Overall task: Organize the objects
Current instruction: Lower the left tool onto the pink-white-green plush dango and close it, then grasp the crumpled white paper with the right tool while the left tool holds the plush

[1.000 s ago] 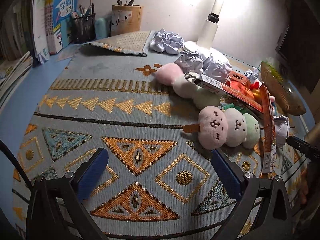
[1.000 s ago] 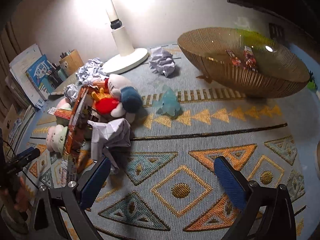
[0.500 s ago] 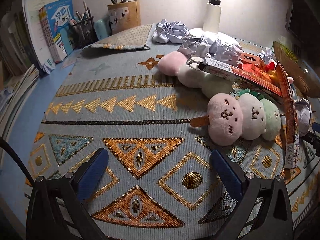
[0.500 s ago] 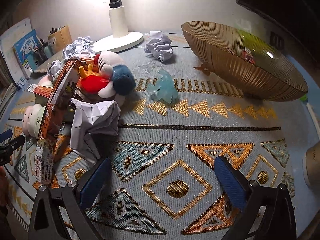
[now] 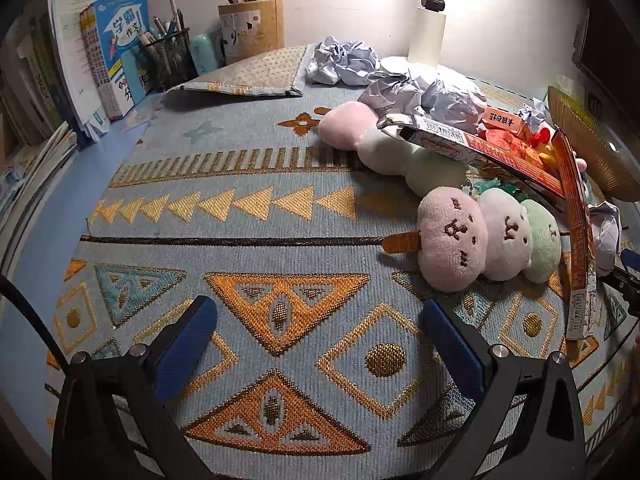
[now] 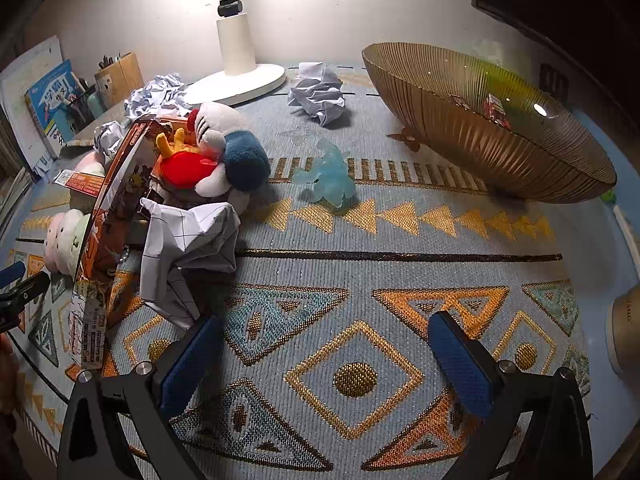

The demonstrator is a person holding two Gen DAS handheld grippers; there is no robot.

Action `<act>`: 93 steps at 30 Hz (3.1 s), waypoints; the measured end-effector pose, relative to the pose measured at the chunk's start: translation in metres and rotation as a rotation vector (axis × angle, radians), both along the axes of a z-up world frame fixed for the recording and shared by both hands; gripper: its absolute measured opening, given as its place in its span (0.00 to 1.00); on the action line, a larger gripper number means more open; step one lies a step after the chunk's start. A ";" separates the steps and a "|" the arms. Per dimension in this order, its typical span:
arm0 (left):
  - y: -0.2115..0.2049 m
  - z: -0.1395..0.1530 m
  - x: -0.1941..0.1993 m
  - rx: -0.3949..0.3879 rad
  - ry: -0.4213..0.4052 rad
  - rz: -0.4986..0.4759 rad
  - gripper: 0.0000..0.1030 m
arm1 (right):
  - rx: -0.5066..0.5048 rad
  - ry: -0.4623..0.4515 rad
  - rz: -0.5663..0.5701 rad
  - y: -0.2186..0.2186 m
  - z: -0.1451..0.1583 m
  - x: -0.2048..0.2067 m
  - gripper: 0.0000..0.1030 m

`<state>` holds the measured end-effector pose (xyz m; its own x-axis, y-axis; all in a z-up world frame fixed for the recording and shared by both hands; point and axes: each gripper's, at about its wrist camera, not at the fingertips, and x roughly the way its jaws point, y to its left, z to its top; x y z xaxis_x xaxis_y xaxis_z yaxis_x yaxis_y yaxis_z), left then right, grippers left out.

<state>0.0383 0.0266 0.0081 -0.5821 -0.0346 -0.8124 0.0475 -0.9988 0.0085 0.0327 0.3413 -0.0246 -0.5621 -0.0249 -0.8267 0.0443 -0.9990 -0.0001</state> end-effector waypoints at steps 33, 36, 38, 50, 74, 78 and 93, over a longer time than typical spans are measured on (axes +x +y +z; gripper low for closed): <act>0.036 0.031 -0.001 0.189 0.122 -0.232 0.99 | 0.001 0.000 0.016 0.001 0.001 0.001 1.00; 0.020 0.021 -0.022 0.246 0.073 -0.163 0.99 | 0.000 0.000 0.017 0.001 0.001 0.001 1.00; 0.021 0.015 -0.034 0.307 0.046 -0.168 0.99 | 0.000 0.000 0.018 0.001 0.001 0.001 1.00; 0.062 0.041 0.003 0.311 0.115 -0.455 0.99 | 0.000 -0.001 0.019 0.002 0.001 0.001 1.00; 0.050 0.025 0.015 0.154 0.148 -0.293 0.51 | 0.001 -0.001 0.017 0.001 0.003 0.004 1.00; 0.039 0.022 0.015 0.134 0.202 -0.142 0.51 | 0.049 0.087 -0.074 0.004 0.013 0.015 0.99; 0.067 0.022 0.025 -0.075 0.241 -0.164 0.52 | -0.063 0.230 -0.024 -0.064 0.044 0.037 0.55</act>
<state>0.0631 0.0940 0.0305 -0.7605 0.0208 -0.6490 -0.1047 -0.9903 0.0910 0.0695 0.2769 0.0190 -0.7368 -0.0569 -0.6738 0.0266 -0.9981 0.0551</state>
